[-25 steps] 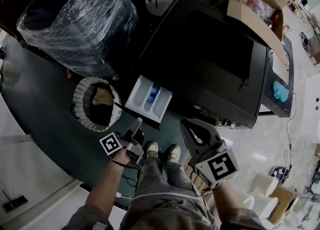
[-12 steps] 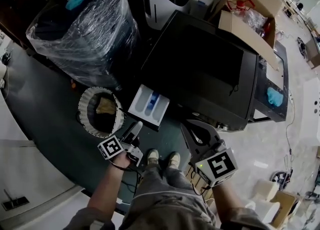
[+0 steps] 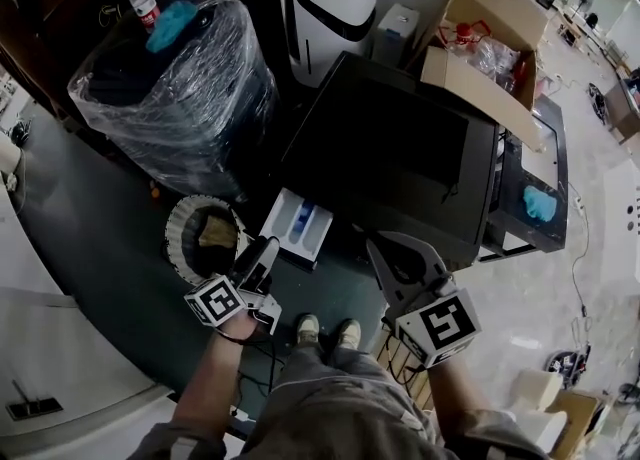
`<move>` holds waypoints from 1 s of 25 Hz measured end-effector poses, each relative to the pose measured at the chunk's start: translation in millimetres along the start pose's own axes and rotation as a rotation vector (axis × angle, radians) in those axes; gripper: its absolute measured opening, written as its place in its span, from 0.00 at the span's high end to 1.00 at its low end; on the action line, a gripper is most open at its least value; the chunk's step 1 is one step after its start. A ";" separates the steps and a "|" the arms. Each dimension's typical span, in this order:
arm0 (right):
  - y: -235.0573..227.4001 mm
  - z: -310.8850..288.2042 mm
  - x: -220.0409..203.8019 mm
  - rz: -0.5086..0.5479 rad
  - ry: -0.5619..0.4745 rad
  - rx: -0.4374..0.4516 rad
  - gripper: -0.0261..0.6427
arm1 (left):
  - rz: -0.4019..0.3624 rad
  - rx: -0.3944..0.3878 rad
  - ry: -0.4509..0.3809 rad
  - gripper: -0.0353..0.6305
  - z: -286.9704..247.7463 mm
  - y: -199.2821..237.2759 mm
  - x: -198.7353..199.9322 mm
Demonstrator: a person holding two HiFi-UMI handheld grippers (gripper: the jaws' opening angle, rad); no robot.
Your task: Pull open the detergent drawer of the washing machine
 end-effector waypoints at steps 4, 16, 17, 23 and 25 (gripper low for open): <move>-5.6 11.4 19.5 0.005 -0.034 -0.012 0.91 | -0.179 0.023 0.037 0.67 -12.0 -39.0 24.2; -9.9 50.8 83.7 0.008 -0.226 -0.071 0.91 | -0.758 -0.020 0.083 0.88 -41.2 -164.3 74.3; -10.2 54.9 88.3 0.010 -0.240 -0.076 0.91 | -0.814 -0.014 0.092 0.88 -42.2 -173.2 76.2; -13.8 76.0 102.3 0.019 -0.286 -0.108 0.91 | -1.009 -0.036 0.112 0.91 -46.3 -214.3 81.7; -15.6 81.9 105.3 0.021 -0.300 -0.122 0.91 | -1.031 -0.053 0.118 0.92 -47.3 -224.0 81.8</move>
Point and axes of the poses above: the fingertips, and each gripper's own axes: z backward along the fingers, y to its left, x out of its top, the point moved 6 cm from there along z, backward along the fingers, and after that the axes turned 14 degrees about -x, right-handed, at the moved point
